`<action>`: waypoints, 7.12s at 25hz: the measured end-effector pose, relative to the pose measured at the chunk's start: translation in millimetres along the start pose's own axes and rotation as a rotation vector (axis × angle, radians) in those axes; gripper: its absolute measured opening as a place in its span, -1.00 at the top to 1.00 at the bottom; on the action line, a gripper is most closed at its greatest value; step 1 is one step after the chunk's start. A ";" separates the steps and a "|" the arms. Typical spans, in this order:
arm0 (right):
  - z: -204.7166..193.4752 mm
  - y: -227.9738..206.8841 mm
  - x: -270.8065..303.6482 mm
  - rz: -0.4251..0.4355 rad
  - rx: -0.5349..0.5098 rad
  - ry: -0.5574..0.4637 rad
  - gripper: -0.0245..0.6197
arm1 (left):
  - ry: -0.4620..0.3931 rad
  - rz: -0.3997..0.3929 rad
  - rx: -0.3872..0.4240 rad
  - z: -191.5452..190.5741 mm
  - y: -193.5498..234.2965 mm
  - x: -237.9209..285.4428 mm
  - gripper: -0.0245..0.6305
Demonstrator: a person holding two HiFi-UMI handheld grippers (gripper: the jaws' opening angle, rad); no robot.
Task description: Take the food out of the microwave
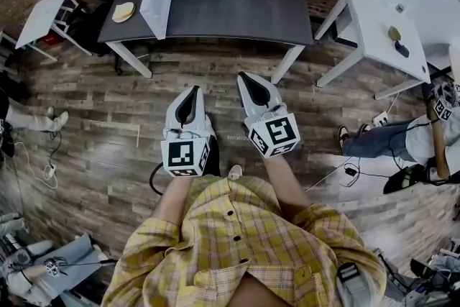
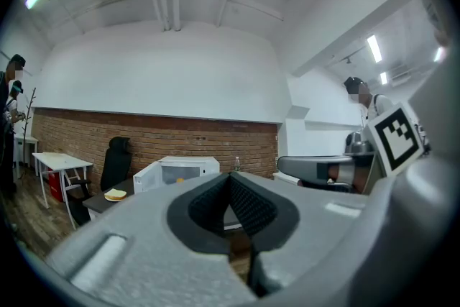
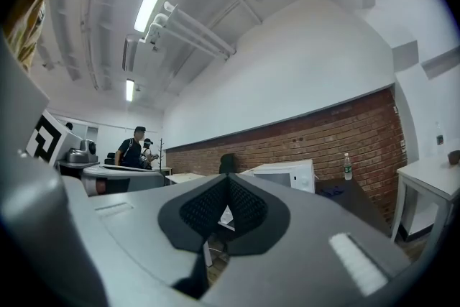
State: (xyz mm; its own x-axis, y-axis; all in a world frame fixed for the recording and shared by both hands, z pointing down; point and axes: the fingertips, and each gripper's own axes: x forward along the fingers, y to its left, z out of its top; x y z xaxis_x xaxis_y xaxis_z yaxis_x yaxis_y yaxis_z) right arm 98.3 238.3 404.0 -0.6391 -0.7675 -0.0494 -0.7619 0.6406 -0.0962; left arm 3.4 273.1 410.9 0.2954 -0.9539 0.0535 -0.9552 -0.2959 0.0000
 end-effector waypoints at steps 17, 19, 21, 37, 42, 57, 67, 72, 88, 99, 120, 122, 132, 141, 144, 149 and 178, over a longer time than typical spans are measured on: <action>0.8 -79.3 175.4 -0.045 -0.054 0.034 0.92 | -0.016 -0.042 -0.043 9.1 99.0 179.1 0.93; 3.6 -87.3 199.1 -0.050 -0.051 0.033 0.92 | -0.011 -0.051 -0.048 11.4 113.1 201.4 0.93; 4.7 -96.5 220.6 -0.059 -0.043 0.037 0.92 | -0.006 -0.060 -0.054 13.8 126.3 221.7 0.93; -0.3 -138.0 353.5 -0.135 -0.026 0.076 0.92 | 0.029 -0.132 -0.087 14.0 213.7 330.9 0.93; -1.2 -148.7 370.5 -0.175 -0.024 0.084 0.92 | 0.037 -0.160 -0.094 10.6 225.4 346.9 0.93; -10.1 -173.5 391.1 -0.177 -0.043 0.120 0.92 | 0.076 -0.147 -0.187 -8.4 235.4 388.0 0.93; -18.5 -217.5 400.1 -0.141 -0.015 0.103 0.92 | 0.139 -0.099 -0.287 -42.1 226.3 441.2 0.93; -24.7 -234.6 408.3 -0.114 -0.005 0.109 0.92 | 0.162 -0.072 -0.344 -55.5 227.1 462.8 0.93; -54.3 -261.7 427.3 -0.045 0.033 0.169 0.92 | 0.211 -0.003 -0.814 -137.0 269.3 527.3 0.84; -72.7 -279.5 436.0 -0.046 0.031 0.178 0.92 | 0.176 -0.024 -1.024 -170.9 281.3 565.0 0.68; -94.5 -296.6 438.7 -0.017 0.044 0.170 0.92 | -0.046 0.109 -1.559 -260.4 333.6 622.1 0.46; -93.8 -297.7 439.4 -0.018 0.045 0.169 0.92 | -0.048 0.119 -1.570 -264.8 335.7 627.1 0.48; -96.7 -302.7 440.2 -0.034 0.046 0.173 0.92 | -0.082 0.183 -1.619 -271.5 346.5 646.1 0.59; -97.4 -305.4 436.8 -0.044 0.048 0.179 0.92 | -0.050 0.177 -1.591 -271.7 345.8 657.9 0.87; -98.9 -308.2 434.9 -0.055 0.055 0.175 0.92 | -0.039 0.182 -1.578 -271.5 346.4 657.7 0.88; -98.6 -305.0 434.7 -0.054 0.057 0.168 0.92 | -0.020 0.160 -1.551 -266.7 343.4 650.1 0.90; -77.1 -254.9 427.5 -0.070 0.057 0.112 0.92 | -0.013 -0.053 -1.561 -179.0 291.5 540.9 0.90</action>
State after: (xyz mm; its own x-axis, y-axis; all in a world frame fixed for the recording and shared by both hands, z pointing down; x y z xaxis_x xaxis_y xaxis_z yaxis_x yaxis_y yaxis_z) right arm 11.2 -251.3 484.0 -0.5948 -0.8008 0.0700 -0.7997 0.5807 -0.1524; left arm -118.1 -320.0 618.6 0.3198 -0.9474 0.0114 -0.0119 0.0081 0.9999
